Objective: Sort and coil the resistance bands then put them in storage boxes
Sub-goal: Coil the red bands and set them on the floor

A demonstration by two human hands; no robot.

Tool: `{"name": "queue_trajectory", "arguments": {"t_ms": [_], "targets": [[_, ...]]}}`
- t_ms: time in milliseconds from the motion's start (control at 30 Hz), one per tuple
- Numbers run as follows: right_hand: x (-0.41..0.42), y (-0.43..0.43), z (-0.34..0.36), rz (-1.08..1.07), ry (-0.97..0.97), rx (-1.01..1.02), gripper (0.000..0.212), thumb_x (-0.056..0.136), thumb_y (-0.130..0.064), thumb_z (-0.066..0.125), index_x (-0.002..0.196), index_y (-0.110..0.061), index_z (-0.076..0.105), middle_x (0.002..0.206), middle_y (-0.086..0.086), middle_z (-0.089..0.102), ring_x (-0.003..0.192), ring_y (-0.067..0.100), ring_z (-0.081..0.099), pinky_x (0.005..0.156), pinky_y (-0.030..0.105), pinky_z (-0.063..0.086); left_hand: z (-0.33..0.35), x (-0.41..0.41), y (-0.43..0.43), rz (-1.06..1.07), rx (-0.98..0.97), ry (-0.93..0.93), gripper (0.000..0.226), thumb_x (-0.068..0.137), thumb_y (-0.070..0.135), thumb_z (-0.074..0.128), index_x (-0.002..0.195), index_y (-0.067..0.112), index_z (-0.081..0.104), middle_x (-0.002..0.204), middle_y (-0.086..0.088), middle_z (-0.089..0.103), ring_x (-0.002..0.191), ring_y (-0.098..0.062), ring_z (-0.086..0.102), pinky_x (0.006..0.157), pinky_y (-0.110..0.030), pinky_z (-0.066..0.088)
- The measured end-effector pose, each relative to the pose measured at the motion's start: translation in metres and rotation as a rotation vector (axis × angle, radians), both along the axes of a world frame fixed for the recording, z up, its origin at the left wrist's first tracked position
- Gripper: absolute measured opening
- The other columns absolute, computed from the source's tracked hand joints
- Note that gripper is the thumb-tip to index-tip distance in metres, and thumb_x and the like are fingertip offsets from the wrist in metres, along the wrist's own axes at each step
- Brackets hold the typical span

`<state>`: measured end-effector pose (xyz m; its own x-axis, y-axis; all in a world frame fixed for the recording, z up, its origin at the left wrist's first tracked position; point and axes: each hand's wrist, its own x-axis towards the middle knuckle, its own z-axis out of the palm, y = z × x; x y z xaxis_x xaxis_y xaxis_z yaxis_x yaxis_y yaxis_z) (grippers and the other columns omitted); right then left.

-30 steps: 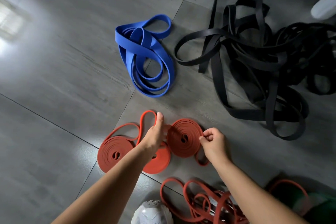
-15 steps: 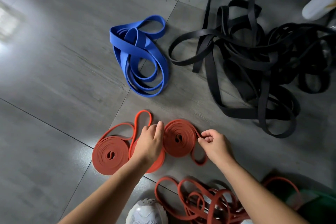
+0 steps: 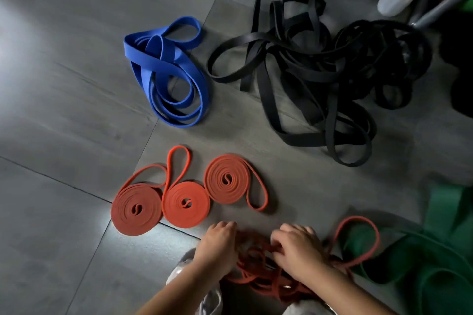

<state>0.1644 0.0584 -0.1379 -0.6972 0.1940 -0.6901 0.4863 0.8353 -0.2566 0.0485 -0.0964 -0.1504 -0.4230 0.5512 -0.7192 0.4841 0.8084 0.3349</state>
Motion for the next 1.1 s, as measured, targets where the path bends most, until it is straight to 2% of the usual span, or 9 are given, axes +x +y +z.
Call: {"name": "queue_trajectory", "arguments": {"t_ms": [100, 233, 400, 500, 567, 633, 767, 900, 1100], "targets": [[0.002, 0.007, 0.012, -0.099, 0.055, -0.008, 0.02, 0.078, -0.037, 0.053, 0.095, -0.028, 0.05, 0.099, -0.007, 0.058, 0.103, 0.015, 0.056, 0.083, 0.029, 0.031, 0.009, 0.0, 0.01, 0.033, -0.004, -0.014, 0.025, 0.084, 0.023, 0.053, 0.108, 0.018, 0.058, 0.112, -0.004, 0.054, 0.107, -0.027, 0.055, 0.083, -0.032, 0.043], [0.018, 0.02, 0.031, -0.102, 0.003, -0.076, 0.045, 0.078, -0.054, 0.052, 0.118, -0.035, 0.046, 0.114, -0.006, 0.058, 0.11, 0.022, 0.057, 0.085, 0.028, 0.04, 0.046, -0.008, 0.036, 0.138, 0.137, -0.112, 0.02, 0.08, 0.022, 0.061, 0.098, 0.016, 0.068, 0.096, -0.005, 0.069, 0.091, -0.022, 0.063, 0.069, -0.026, 0.043], [0.022, 0.029, 0.092, -0.216, 0.157, -0.12, 0.059, 0.072, -0.077, 0.03, 0.103, -0.037, 0.061, 0.096, -0.005, 0.055, 0.094, 0.017, 0.06, 0.077, 0.027, 0.044, 0.13, -0.016, 0.063, 0.057, 0.418, -0.232, 0.012, 0.08, 0.017, 0.071, 0.09, 0.01, 0.073, 0.083, -0.008, 0.07, 0.062, -0.008, 0.055, 0.058, -0.016, 0.036], [0.023, 0.03, 0.139, -0.296, 0.442, -0.14, 0.024, 0.09, -0.042, 0.054, 0.109, -0.035, 0.067, 0.116, -0.011, 0.061, 0.105, 0.008, 0.057, 0.088, 0.013, 0.038, 0.19, -0.019, 0.076, 0.06, 0.549, -0.274, 0.007, 0.079, 0.009, 0.072, 0.086, 0.006, 0.073, 0.074, -0.003, 0.064, 0.062, -0.003, 0.053, 0.063, -0.018, 0.042], [0.025, 0.031, 0.163, -0.379, 0.558, -0.196, 0.023, 0.092, -0.021, 0.058, 0.112, -0.027, 0.067, 0.117, -0.007, 0.064, 0.108, 0.009, 0.059, 0.095, 0.021, 0.043, 0.226, -0.023, 0.083, 0.065, 0.573, -0.315, 0.006, 0.077, 0.005, 0.073, 0.083, 0.007, 0.072, 0.075, -0.002, 0.063, 0.067, -0.011, 0.056, 0.068, -0.028, 0.048], [0.031, 0.032, 0.2, -0.602, 0.602, -0.232, 0.015, 0.091, -0.017, 0.058, 0.098, -0.026, 0.069, 0.097, 0.001, 0.071, 0.092, 0.02, 0.066, 0.084, 0.037, 0.052, 0.275, -0.023, 0.088, 0.046, 0.567, -0.353, 0.013, 0.077, 0.008, 0.075, 0.076, 0.02, 0.068, 0.074, -0.002, 0.065, 0.067, -0.017, 0.057, 0.067, -0.036, 0.05], [0.036, 0.042, 0.28, -0.676, 0.757, -0.351, 0.024, 0.087, -0.007, 0.062, 0.081, -0.03, 0.064, 0.076, -0.003, 0.07, 0.075, 0.018, 0.066, 0.081, 0.041, 0.051, 0.37, -0.024, 0.094, -0.108, 0.623, -0.208, 0.01, 0.077, 0.015, 0.077, 0.08, 0.018, 0.068, 0.078, 0.001, 0.068, 0.071, -0.008, 0.06, 0.076, -0.03, 0.052], [0.041, 0.052, 0.37, -0.598, 0.851, -0.453, 0.02, 0.083, -0.001, 0.067, 0.08, -0.021, 0.069, 0.076, -0.003, 0.072, 0.075, 0.008, 0.067, 0.077, 0.022, 0.054, 0.456, -0.011, 0.085, -0.164, 0.71, -0.081, 0.012, 0.076, 0.013, 0.077, 0.082, 0.014, 0.067, 0.074, 0.0, 0.066, 0.069, -0.012, 0.06, 0.071, -0.029, 0.052], [0.046, 0.026, 0.489, -0.413, 0.931, -0.423, 0.025, 0.076, 0.002, 0.072, 0.093, -0.017, 0.067, 0.078, -0.004, 0.069, 0.068, -0.007, 0.063, 0.069, 0.009, 0.049, 0.539, 0.024, 0.054, 0.043, 1.025, -0.259, 0.013, 0.08, 0.005, 0.071, 0.078, 0.015, 0.062, 0.069, 0.0, 0.066, 0.066, -0.01, 0.063, 0.068, -0.024, 0.056]]}}
